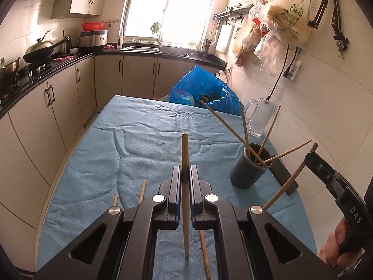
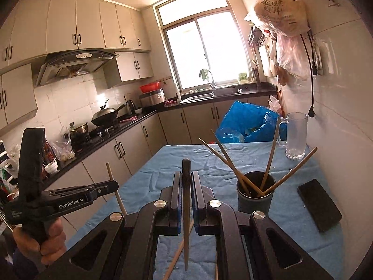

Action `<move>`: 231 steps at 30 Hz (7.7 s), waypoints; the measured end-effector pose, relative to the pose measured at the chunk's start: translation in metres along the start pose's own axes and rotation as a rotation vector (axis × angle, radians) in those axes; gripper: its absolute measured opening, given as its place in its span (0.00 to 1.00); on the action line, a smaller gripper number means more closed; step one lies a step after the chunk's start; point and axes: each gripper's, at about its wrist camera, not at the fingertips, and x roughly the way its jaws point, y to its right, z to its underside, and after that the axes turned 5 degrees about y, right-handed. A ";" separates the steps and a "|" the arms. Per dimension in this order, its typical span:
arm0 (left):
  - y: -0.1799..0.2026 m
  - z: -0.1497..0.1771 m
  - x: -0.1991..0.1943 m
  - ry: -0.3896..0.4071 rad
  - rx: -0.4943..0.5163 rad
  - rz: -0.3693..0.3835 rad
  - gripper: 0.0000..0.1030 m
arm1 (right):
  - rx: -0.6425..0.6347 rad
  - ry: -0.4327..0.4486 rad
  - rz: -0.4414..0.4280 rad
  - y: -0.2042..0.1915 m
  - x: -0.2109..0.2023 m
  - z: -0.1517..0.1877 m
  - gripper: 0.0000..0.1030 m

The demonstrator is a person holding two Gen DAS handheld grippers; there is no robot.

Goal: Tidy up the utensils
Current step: 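Lift both held chopsticks upright and carry them over the black cup, then open the right gripper into the cup while the left gripper releases its chopstick, then move both open grippers back down to the chopsticks on the towel, then close the left gripper on a chopstick while the right gripper grasps another, then lift both chopsticks upright and carry them above the black cup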

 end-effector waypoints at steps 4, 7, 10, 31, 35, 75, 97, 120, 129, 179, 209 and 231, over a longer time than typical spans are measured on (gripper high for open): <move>0.001 0.000 -0.005 0.003 0.000 0.001 0.06 | 0.007 -0.003 0.003 0.001 -0.002 0.000 0.08; 0.003 0.000 -0.007 0.009 0.001 -0.001 0.06 | 0.006 0.003 0.002 0.000 -0.004 0.000 0.08; 0.004 0.000 -0.010 0.015 0.006 -0.002 0.06 | 0.008 0.008 0.002 0.001 -0.005 0.000 0.08; 0.009 -0.002 -0.019 0.030 0.019 -0.004 0.06 | 0.003 0.017 -0.007 -0.004 -0.013 -0.003 0.08; 0.010 -0.003 -0.024 0.039 0.022 -0.004 0.06 | 0.005 0.026 -0.005 -0.005 -0.017 -0.004 0.08; 0.041 -0.013 -0.048 0.077 0.082 0.021 0.06 | -0.006 0.122 0.011 -0.004 -0.072 -0.030 0.08; 0.119 -0.111 -0.009 0.136 0.112 0.146 0.06 | -0.047 0.222 0.155 0.039 -0.050 -0.137 0.08; 0.135 -0.103 0.111 -0.013 0.058 0.160 0.06 | -0.059 0.078 0.302 0.091 0.063 -0.111 0.08; 0.130 -0.104 0.103 -0.008 0.052 0.164 0.16 | -0.002 0.042 0.273 0.102 0.064 -0.108 0.21; -0.098 0.056 0.127 -0.398 -0.158 -0.106 0.28 | 0.190 -0.508 0.065 0.041 0.116 0.077 0.35; -0.097 0.067 0.149 -0.437 -0.185 -0.118 0.06 | 0.048 -0.744 0.205 0.012 0.256 0.110 0.07; -0.023 0.009 0.025 -0.072 -0.072 -0.016 0.06 | 0.115 -0.145 -0.043 -0.013 0.063 0.020 0.06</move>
